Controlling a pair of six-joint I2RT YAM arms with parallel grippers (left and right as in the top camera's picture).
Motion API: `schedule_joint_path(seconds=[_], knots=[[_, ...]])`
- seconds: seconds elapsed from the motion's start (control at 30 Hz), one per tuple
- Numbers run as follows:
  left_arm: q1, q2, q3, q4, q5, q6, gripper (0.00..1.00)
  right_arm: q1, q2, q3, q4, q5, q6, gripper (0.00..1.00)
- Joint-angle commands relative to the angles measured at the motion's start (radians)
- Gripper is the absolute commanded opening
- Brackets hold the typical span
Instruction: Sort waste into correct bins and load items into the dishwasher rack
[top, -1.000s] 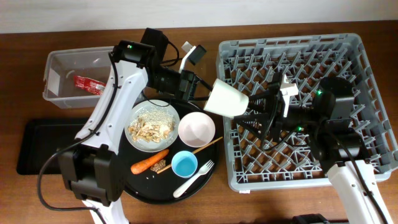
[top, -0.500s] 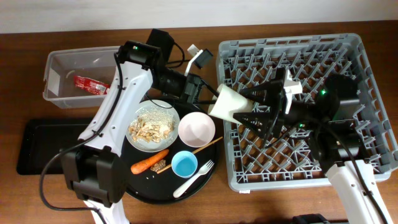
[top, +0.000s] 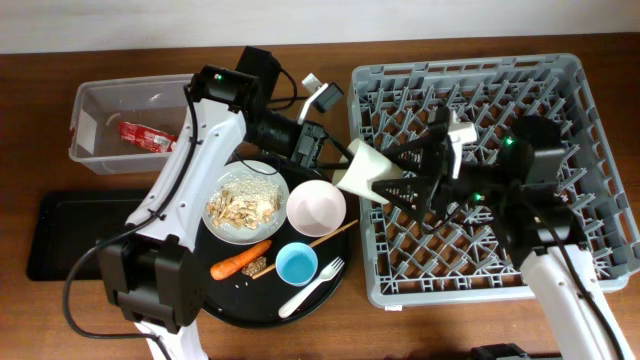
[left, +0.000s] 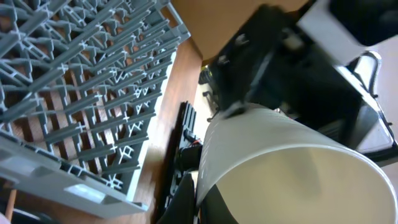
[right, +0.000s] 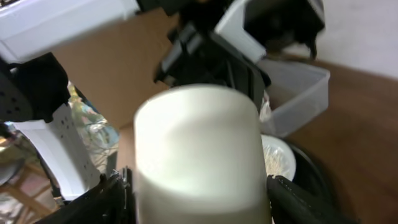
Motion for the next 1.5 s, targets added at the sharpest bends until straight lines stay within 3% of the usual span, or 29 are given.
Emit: schedule_joint_path(seconds=[0.0, 0.13, 0.27, 0.43, 0.47, 0.53, 0.6, 0.8, 0.87, 0.93, 1.1, 1.47], knots=[[0.003, -0.013, 0.012, 0.036, 0.109, -0.006, 0.00, 0.011, 0.005, 0.009, -0.015, -0.055, 0.010, 0.79], [0.003, -0.013, 0.012, 0.063, 0.130, -0.021, 0.00, 0.011, 0.005, 0.009, -0.014, -0.055, 0.010, 0.78], [0.003, -0.013, 0.012, 0.063, 0.129, -0.021, 0.00, 0.011, 0.005, 0.009, -0.014, -0.055, 0.010, 0.65], [0.003, -0.013, 0.012, 0.063, 0.092, -0.021, 0.01, 0.011, 0.005, 0.009, -0.012, -0.055, 0.011, 0.57], [0.003, -0.013, 0.012, 0.063, 0.085, -0.021, 0.02, 0.011, 0.005, 0.009, -0.010, -0.055, 0.011, 0.56], [0.003, -0.013, 0.012, 0.062, 0.059, -0.021, 0.19, 0.011, 0.005, 0.009, -0.006, -0.055, 0.011, 0.54], [0.003, -0.013, 0.012, 0.063, -0.013, -0.021, 0.30, 0.010, 0.005, 0.010, -0.002, -0.055, 0.011, 0.53], [0.079, -0.014, 0.012, 0.062, -0.406, -0.142, 0.31, 0.010, 0.004, 0.010, -0.004, -0.016, 0.047, 0.41], [0.140, -0.014, 0.012, 0.062, -0.507, -0.188, 0.30, 0.010, 0.004, 0.010, -0.014, 0.054, 0.092, 0.34], [0.201, -0.014, 0.012, 0.062, -0.581, -0.225, 0.30, 0.010, 0.003, 0.010, -0.042, 0.114, 0.102, 0.34], [0.311, -0.014, 0.012, 0.047, -0.608, -0.227, 0.30, 0.010, -0.005, 0.045, -0.204, 0.355, 0.119, 0.33], [0.385, -0.014, 0.012, -0.008, -0.867, -0.228, 0.30, 0.010, -0.007, 0.370, -0.858, 1.283, 0.116, 0.33]])
